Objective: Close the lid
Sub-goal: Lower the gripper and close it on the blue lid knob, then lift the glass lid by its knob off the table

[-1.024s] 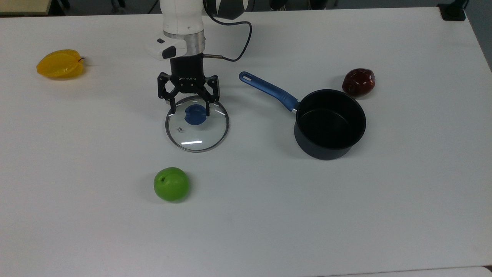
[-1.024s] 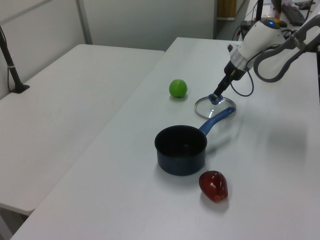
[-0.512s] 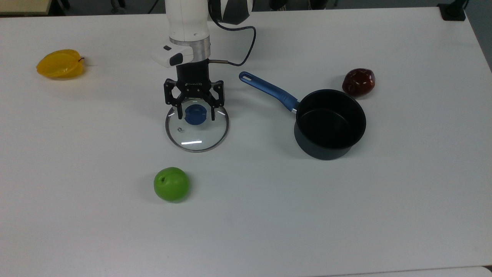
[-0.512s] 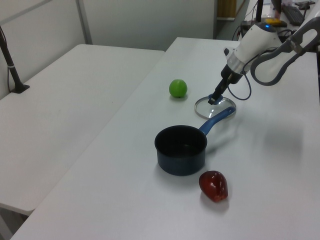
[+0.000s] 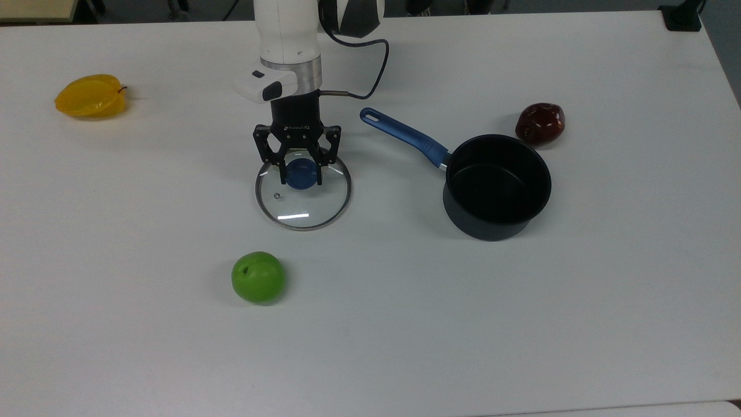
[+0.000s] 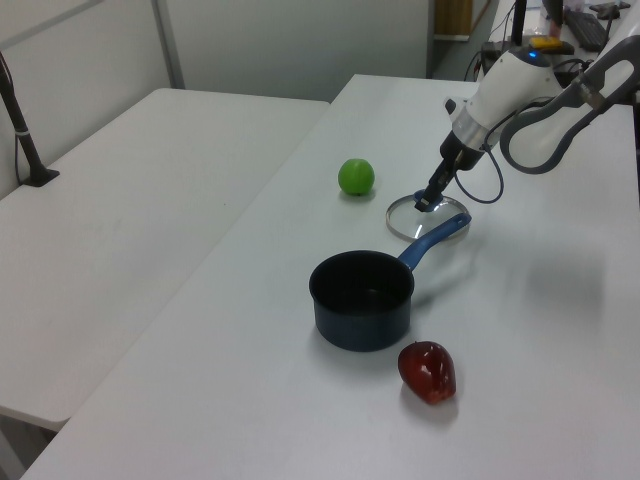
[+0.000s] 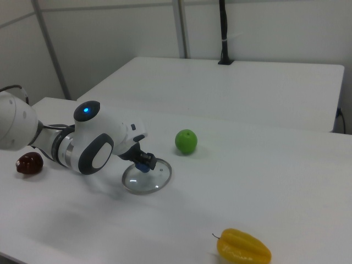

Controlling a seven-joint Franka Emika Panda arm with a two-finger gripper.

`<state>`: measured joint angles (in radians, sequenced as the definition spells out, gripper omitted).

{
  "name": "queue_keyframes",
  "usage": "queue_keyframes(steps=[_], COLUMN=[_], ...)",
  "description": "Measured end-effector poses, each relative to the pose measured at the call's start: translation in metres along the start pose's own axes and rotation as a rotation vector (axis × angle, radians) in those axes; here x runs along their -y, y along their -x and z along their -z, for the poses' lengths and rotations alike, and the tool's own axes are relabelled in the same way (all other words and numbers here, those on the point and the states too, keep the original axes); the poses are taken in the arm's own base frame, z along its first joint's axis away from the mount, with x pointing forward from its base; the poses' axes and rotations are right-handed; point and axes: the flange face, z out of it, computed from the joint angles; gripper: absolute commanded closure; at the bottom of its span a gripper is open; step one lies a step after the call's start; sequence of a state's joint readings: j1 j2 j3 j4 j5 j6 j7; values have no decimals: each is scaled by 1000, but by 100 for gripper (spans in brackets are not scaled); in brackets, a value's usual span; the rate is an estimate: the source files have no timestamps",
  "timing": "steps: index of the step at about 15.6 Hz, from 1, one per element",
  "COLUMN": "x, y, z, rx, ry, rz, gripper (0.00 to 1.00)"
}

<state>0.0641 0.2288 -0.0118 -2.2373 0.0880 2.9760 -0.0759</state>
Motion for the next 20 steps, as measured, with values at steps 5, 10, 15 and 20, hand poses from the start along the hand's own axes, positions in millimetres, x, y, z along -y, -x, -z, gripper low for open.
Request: queue_keyframes(steps=[5,10,15,20], x=[1,-8,-18,-14], y=[-5,-31,-72,-104], z=[4,42,87,112], rx=[-12,-95,-27,-51], ry=[-1,-13,-58,-77], rz=[3,-74,-133,-137], gripper=[75,75,75,75])
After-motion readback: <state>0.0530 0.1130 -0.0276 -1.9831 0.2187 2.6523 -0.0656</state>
